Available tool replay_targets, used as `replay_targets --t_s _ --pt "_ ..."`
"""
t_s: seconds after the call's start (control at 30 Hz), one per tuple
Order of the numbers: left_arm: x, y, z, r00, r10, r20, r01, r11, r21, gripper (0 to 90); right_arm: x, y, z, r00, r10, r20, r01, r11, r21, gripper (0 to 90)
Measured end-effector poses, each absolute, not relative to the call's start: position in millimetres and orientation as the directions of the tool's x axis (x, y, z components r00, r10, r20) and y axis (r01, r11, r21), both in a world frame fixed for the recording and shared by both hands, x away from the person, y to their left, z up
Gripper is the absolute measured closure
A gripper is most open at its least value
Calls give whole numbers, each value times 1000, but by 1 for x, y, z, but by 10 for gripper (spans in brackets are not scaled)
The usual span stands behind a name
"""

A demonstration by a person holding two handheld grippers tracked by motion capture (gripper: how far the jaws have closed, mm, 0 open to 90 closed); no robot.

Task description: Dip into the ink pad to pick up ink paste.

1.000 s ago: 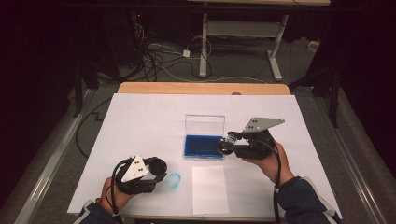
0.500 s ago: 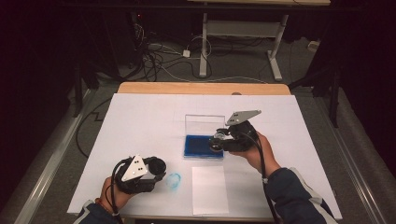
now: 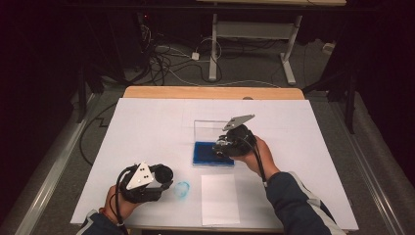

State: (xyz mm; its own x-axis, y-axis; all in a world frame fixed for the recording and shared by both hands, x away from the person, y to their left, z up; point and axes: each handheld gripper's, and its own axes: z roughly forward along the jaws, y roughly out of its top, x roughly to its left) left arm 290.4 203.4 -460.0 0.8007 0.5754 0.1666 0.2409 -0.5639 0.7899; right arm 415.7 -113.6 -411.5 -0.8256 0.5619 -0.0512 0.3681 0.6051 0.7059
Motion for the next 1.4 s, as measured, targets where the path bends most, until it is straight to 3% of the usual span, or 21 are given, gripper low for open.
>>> replay_targets --t_s 0.27,0.77,1.4 --pt "290 202 -460 808 565 167 234 -568 789 364 422 -105 -423 -823 563 -69 380 637 671 573" --pt "289 202 -460 811 561 166 234 -570 788 364 426 -111 -429 -808 590 5 425 577 697 573" --pt "290 201 -459 816 555 159 233 -569 789 364 420 -119 -423 -790 613 20 446 552 705 573"
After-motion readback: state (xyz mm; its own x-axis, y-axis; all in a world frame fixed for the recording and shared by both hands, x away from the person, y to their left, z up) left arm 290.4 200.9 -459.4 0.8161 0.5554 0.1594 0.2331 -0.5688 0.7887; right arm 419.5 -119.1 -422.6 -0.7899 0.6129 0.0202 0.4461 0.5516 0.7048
